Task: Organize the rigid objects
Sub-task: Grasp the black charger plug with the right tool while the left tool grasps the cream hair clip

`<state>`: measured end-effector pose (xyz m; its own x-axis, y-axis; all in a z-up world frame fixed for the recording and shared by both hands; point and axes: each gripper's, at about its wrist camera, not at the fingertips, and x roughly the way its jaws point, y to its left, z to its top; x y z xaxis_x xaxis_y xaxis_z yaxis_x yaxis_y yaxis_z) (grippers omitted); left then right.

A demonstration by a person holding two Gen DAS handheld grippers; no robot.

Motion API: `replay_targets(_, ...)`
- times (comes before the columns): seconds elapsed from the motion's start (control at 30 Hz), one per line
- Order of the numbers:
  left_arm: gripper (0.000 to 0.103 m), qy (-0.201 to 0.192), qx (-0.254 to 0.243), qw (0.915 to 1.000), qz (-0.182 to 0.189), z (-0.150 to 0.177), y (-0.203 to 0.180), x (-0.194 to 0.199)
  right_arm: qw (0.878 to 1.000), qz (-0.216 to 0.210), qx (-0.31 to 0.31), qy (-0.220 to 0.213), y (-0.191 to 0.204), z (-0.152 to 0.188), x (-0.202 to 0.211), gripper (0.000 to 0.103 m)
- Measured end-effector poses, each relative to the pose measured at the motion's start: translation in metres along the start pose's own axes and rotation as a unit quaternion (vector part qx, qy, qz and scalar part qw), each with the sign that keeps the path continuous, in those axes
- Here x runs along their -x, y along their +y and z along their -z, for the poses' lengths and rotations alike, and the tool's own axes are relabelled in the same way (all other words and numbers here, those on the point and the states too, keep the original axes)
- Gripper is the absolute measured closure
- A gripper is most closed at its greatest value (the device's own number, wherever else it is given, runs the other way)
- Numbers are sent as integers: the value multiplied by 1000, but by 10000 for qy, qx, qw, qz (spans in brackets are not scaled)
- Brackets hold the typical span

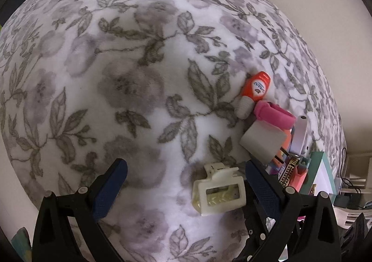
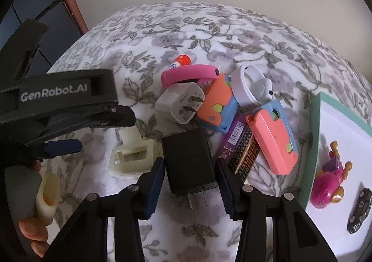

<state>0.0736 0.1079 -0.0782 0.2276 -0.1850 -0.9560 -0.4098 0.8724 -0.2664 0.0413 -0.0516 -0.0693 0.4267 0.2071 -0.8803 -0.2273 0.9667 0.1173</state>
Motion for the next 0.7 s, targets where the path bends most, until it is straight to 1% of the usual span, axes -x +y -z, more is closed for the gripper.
replay_targets(0.23,2,150,-190,9997,-25,3,-13,-7,9997,-57,-251,-53,-13,5,15,57)
replay_targets(0.4,2,176,-499,9986,-37,8,-28,-11,9984,-82,-533,-145,-30,9,30,57)
replay_targets(0.53,2,225,-759,9968,66,13,-41,-13,9957,-114,-872,-281,-50,12,42,58)
replay_targets(0.57,2,213,-810,9965,47,13,-45,-13,9950,-123,-945,-293,-53,12,44,61)
replay_targets(0.7,4,214,-983,9949,-30,16,-54,-18,9901,-192,-1349,-345,-74,16,49,61)
